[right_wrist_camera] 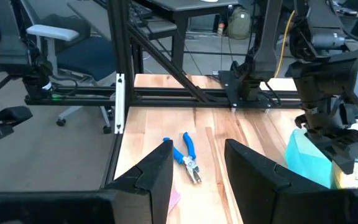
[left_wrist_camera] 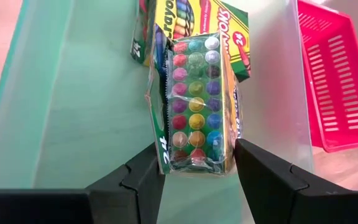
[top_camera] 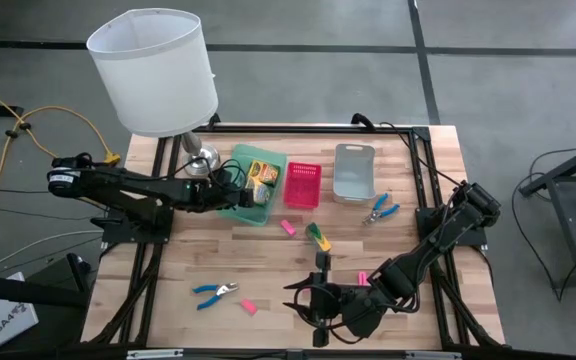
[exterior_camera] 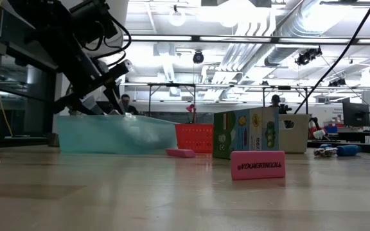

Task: Pick & Place School Supplies
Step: Put the yellow crayon box into the green bin

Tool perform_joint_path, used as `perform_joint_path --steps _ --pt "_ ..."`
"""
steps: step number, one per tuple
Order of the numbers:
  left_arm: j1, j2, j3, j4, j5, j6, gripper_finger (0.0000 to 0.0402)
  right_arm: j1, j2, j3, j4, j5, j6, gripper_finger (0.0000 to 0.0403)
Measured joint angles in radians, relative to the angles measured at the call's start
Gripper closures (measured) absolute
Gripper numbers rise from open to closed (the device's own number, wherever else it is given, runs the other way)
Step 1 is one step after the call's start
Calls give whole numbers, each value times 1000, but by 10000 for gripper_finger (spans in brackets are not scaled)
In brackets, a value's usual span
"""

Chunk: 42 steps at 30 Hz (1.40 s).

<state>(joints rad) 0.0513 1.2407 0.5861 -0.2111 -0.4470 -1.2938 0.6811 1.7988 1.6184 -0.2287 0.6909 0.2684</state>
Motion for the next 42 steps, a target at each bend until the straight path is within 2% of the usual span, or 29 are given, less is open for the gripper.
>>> perform_joint_path --steps 15,30,36,42 --pt "-2 0 0 41 1 68 220 -1 0 0 0 -15 0 266" --pt "-23 0 0 1 26 94 220 0 0 0 0 -14 0 266" --pt "-5 0 0 3 24 207 220 0 0 0 0 -19 0 266" --pt "10 0 0 1 16 222 220 0 0 0 0 -20 0 266"
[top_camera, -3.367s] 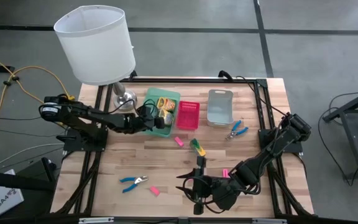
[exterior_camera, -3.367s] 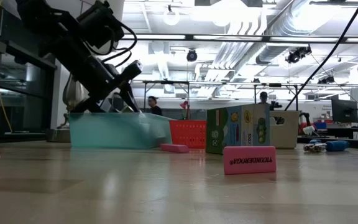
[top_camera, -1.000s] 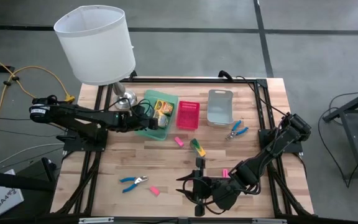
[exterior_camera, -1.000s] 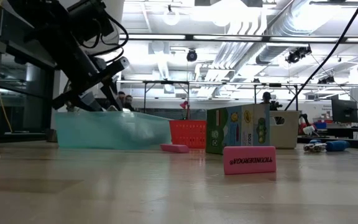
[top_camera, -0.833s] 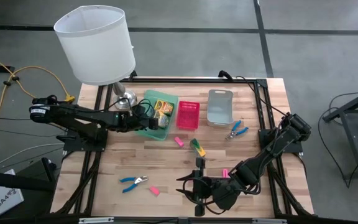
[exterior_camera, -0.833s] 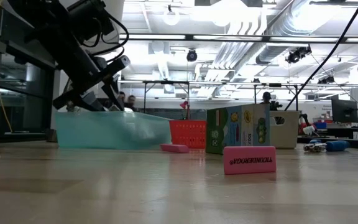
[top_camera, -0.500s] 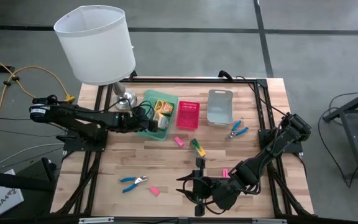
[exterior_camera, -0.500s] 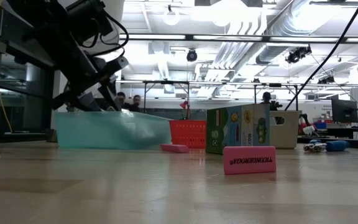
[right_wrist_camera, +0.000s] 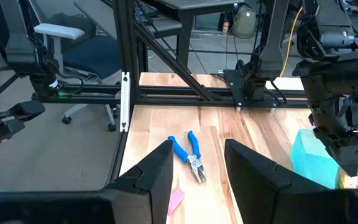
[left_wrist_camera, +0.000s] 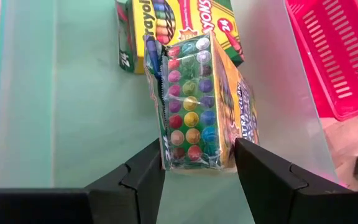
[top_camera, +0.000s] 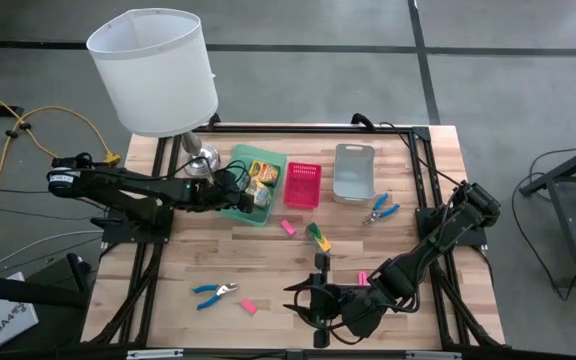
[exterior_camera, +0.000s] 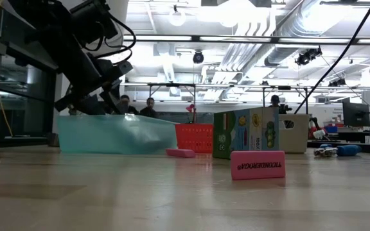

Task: Pick & Place School Supplies
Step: Put the yellow crayon box into the green bin

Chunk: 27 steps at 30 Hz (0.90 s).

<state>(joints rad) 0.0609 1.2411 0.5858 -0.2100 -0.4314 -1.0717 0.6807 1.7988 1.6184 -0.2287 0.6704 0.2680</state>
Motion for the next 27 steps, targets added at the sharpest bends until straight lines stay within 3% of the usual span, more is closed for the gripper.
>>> perform_joint_path --steps 8,18,27 --pt "2 27 0 0 -51 1 208 0 0 0 0 -1 0 266" --pt "-12 87 0 1 -61 -20 121 0 0 0 -2 -8 0 266" --pt "-11 87 0 2 -64 3 117 -1 0 0 -2 -8 0 266"
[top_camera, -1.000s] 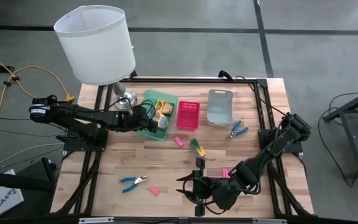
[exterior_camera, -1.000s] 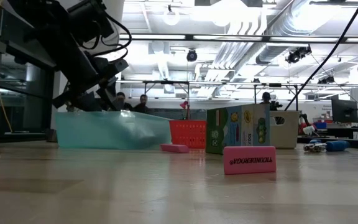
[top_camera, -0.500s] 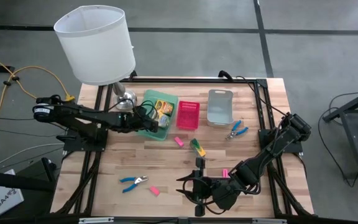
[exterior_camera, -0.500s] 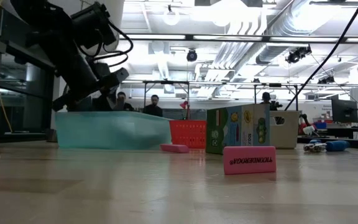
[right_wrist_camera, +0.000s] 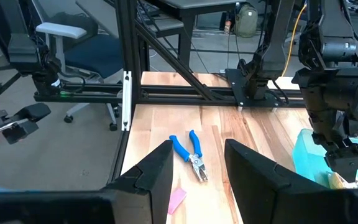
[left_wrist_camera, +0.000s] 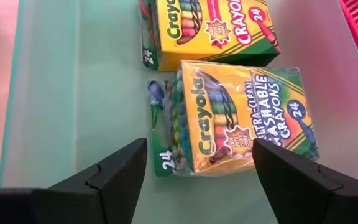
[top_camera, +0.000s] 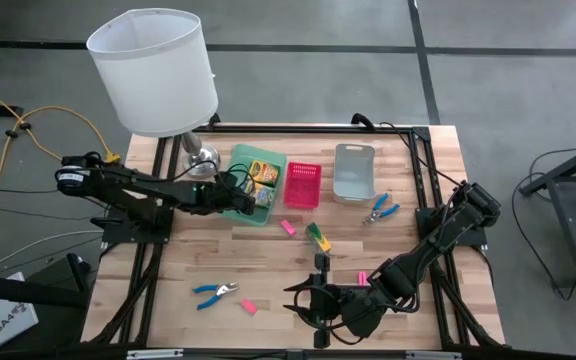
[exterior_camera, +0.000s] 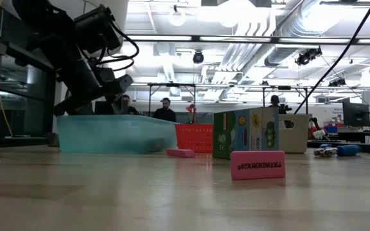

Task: Pick & Place School Supplies
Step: Put the yellow crayon box into the green bin

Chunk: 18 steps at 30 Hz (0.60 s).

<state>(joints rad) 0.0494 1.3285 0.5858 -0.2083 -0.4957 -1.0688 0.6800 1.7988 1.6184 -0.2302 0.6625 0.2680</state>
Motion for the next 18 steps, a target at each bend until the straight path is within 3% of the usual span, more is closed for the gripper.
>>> perform_joint_path --steps 6,13,18 --pt "0 -2 0 61 0 54 117 0 0 0 0 0 0 266" --pt "-6 -44 0 215 19 257 117 0 0 0 -10 0 21 266" --pt "-29 -104 0 227 83 397 117 -2 0 0 -30 0 47 266"
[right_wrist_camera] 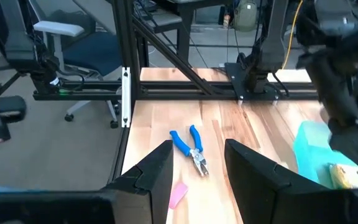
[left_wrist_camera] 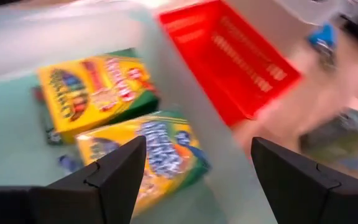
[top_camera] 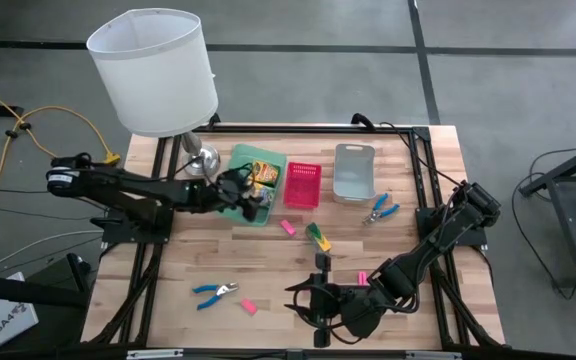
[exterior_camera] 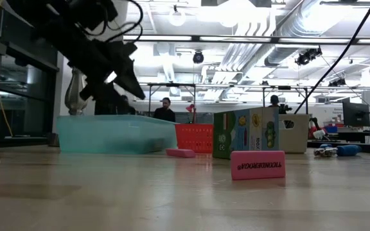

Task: Pick & Place School Supplies
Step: Put the yellow crayon box into the green bin

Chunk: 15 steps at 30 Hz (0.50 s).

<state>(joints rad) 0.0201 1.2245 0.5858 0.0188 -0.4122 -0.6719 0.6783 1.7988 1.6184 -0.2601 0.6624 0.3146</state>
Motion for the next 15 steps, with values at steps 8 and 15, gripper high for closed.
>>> perform_joint_path --steps 8,15 --pt "-86 -123 0 13 117 162 117 -34 0 0 -91 -18 83 266" --pt "-204 -214 0 9 145 280 117 -80 0 0 -140 -111 112 266"
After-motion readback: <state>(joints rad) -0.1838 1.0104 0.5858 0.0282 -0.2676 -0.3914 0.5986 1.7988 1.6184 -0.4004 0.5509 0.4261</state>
